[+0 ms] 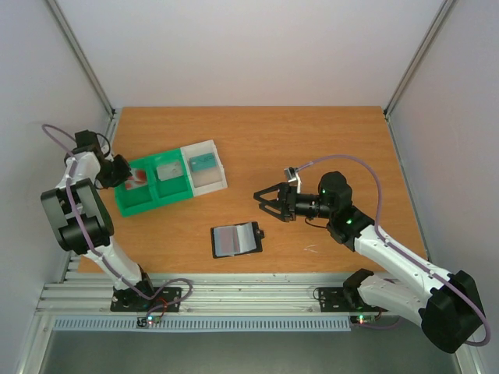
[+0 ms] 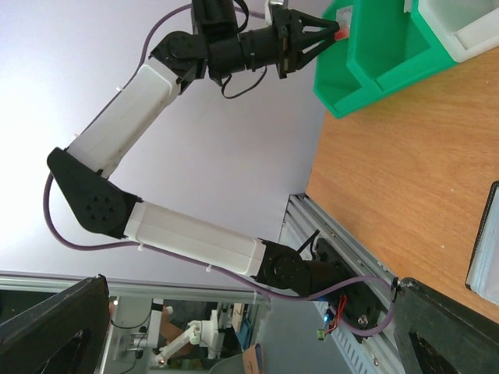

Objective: Take the credit cards out of the card holder

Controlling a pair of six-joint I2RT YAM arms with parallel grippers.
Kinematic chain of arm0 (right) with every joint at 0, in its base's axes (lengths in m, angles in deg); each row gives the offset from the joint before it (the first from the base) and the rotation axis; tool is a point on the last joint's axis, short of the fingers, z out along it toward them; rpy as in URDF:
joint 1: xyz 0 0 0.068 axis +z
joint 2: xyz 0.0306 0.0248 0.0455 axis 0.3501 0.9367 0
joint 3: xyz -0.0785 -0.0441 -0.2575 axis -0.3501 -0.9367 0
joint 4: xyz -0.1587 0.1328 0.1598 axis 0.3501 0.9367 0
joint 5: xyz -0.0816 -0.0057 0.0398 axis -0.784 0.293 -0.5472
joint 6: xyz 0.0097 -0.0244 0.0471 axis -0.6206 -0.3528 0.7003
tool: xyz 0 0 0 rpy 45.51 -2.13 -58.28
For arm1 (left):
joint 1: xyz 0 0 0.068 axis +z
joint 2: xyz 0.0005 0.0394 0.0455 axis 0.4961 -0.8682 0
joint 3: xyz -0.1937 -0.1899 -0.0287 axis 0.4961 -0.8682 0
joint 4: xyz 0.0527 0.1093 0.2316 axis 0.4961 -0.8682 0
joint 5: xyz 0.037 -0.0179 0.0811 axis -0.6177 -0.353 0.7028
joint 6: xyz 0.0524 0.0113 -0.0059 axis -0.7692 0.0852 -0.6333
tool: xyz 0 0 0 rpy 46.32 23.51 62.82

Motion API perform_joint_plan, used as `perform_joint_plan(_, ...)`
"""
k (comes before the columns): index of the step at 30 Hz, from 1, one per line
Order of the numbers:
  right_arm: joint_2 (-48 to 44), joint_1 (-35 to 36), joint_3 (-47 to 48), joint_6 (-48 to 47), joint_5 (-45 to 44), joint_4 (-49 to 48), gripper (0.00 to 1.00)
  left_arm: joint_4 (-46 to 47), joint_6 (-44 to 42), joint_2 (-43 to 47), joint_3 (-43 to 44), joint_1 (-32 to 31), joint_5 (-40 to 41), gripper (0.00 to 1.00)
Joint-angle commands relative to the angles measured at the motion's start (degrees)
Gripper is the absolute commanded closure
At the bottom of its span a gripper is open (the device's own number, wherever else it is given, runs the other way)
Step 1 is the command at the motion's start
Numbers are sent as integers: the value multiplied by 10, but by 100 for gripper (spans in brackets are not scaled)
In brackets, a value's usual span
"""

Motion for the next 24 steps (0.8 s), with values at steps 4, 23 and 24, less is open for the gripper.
perform_joint_plan(4, -20, -4, 3, 2, 2, 8, 2, -17, -1, 16, 35, -4, 36, 67)
perform_joint_plan(23, -45, -5, 118, -169, -82, 344, 2, -135, 11, 112, 48, -11, 2, 1)
perform_joint_plan(24, -43, -5, 128, -179, -93, 368, 2, -140, 13, 120, 41, -12, -6, 1)
